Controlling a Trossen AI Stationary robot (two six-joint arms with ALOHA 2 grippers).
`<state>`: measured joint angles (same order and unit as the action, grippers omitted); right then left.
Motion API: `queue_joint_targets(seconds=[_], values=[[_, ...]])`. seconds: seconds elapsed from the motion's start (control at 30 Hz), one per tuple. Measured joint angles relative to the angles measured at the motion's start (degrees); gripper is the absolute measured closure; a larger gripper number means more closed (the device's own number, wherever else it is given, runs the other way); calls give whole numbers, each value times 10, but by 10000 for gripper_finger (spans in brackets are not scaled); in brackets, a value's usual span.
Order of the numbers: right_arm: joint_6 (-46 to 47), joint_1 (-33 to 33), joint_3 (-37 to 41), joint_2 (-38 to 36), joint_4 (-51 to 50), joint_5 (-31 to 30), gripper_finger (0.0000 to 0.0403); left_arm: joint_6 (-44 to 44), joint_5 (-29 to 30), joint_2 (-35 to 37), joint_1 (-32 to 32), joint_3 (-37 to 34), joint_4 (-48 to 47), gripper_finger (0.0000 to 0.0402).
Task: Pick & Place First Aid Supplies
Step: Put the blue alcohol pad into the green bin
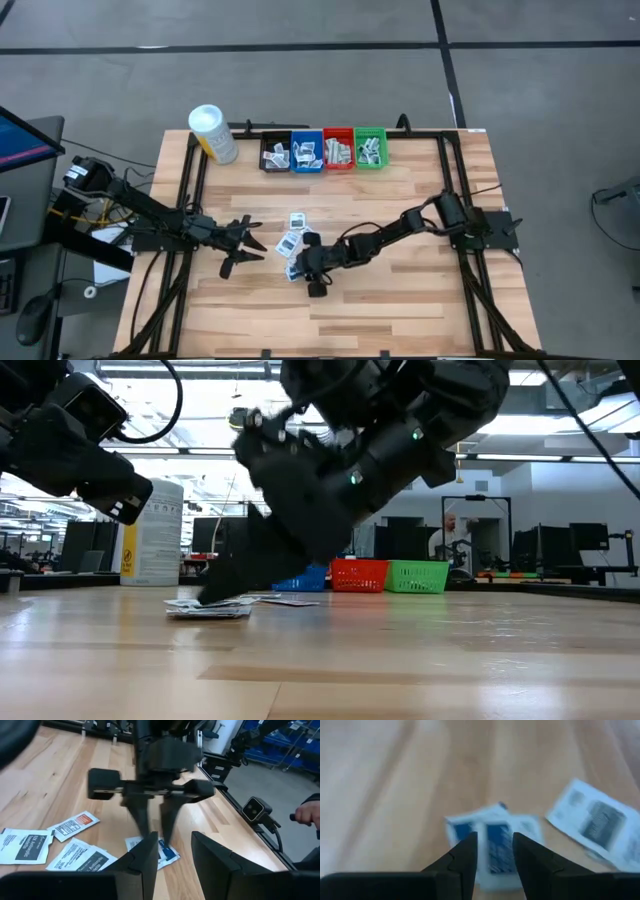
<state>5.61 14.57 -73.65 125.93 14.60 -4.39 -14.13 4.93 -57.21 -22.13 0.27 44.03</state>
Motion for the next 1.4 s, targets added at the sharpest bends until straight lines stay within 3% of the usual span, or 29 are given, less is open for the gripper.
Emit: queue_joint_targets(seconds=[0.13, 0.53, 0.83, 1.03, 1.4], values=[[0, -9, 1, 0, -20, -32, 285, 1, 0, 0, 0, 0, 0, 284], [37, -23, -2, -3, -69, -32, 288, 1, 0, 0, 0, 0, 0, 284], [39, -23, -1, -3, -78, -33, 394, 1, 0, 0, 0, 0, 0, 284], [36, -19, 0, -3, -80, -35, 401, 1, 0, 0, 0, 0, 0, 284], [4, 13, 3, -56, -108, -101, 402, 1, 0, 0, 0, 0, -2, 284]])
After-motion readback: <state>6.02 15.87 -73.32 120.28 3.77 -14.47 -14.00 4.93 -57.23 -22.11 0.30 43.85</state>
